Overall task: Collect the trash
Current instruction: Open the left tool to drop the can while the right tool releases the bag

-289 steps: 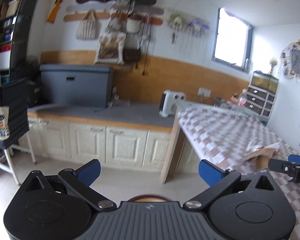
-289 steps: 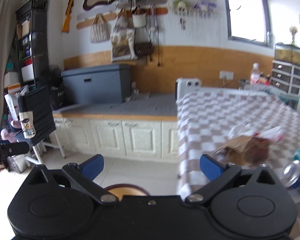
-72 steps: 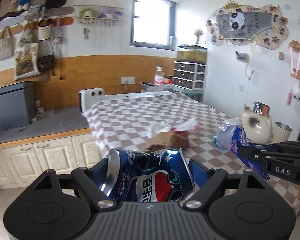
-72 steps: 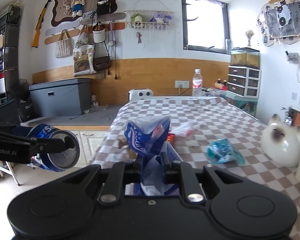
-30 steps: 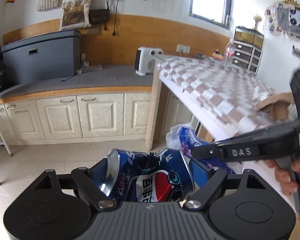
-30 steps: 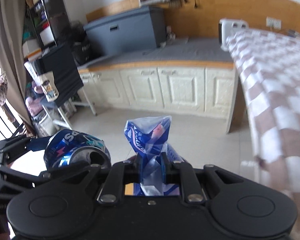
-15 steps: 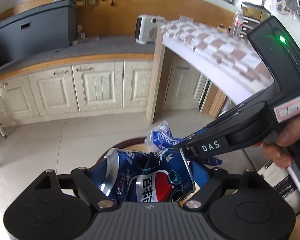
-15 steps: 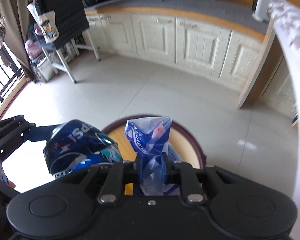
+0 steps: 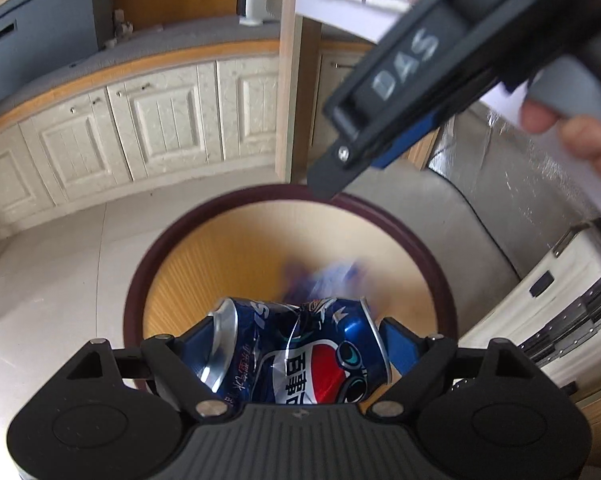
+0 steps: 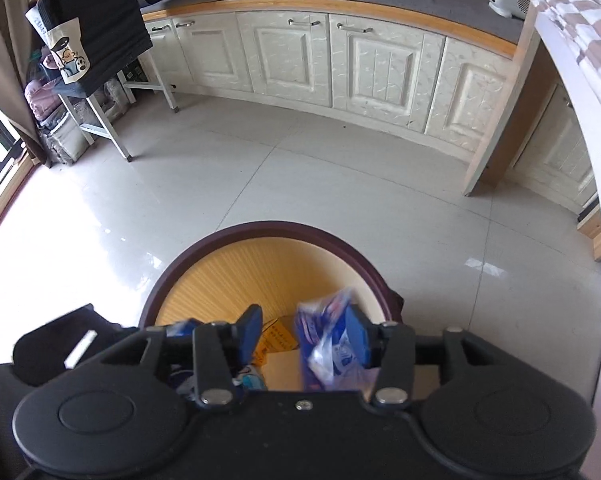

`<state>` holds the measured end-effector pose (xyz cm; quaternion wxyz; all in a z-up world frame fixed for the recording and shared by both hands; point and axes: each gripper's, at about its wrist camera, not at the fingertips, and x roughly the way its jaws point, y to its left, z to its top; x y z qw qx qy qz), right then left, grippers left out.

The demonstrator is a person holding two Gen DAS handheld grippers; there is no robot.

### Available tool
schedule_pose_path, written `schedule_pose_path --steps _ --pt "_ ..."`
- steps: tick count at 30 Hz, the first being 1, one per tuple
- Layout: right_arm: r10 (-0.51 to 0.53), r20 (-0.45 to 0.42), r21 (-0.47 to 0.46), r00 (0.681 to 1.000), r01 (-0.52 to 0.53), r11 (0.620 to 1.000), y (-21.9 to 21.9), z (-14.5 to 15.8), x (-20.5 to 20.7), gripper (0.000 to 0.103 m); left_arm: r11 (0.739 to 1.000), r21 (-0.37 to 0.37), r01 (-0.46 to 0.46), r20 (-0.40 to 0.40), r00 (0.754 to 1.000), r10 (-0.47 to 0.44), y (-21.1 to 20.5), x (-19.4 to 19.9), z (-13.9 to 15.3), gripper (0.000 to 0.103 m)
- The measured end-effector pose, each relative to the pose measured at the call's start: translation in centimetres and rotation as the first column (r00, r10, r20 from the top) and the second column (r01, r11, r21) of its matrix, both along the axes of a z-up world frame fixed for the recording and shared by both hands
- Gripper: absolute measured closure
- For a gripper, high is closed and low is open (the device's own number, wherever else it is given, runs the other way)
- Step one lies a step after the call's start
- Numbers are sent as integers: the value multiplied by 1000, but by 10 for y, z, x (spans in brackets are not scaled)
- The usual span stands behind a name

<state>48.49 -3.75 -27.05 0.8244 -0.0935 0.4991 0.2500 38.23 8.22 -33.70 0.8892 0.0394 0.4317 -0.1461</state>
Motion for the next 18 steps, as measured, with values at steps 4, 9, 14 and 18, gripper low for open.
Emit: schedule_pose_path --steps 4,9,14,18 --pt "28 5 -35 1000 -28 999 5 -1 -3 50 1000 5 -24 -21 999 24 0 8 -10 12" --pt "39 -9 -76 999 -40 996 6 -4 -3 48 998 -4 -60 -28 998 60 3 10 -9 0" --pt "56 -13 -110 998 -57 992 7 -7 -5 44 998 -10 -61 -43 997 61 3 8 -8 0" --pt "74 -24 -116 997 -76 990 8 -8 -7 40 998 -17 -58 -38 998 57 0 6 -4 0"
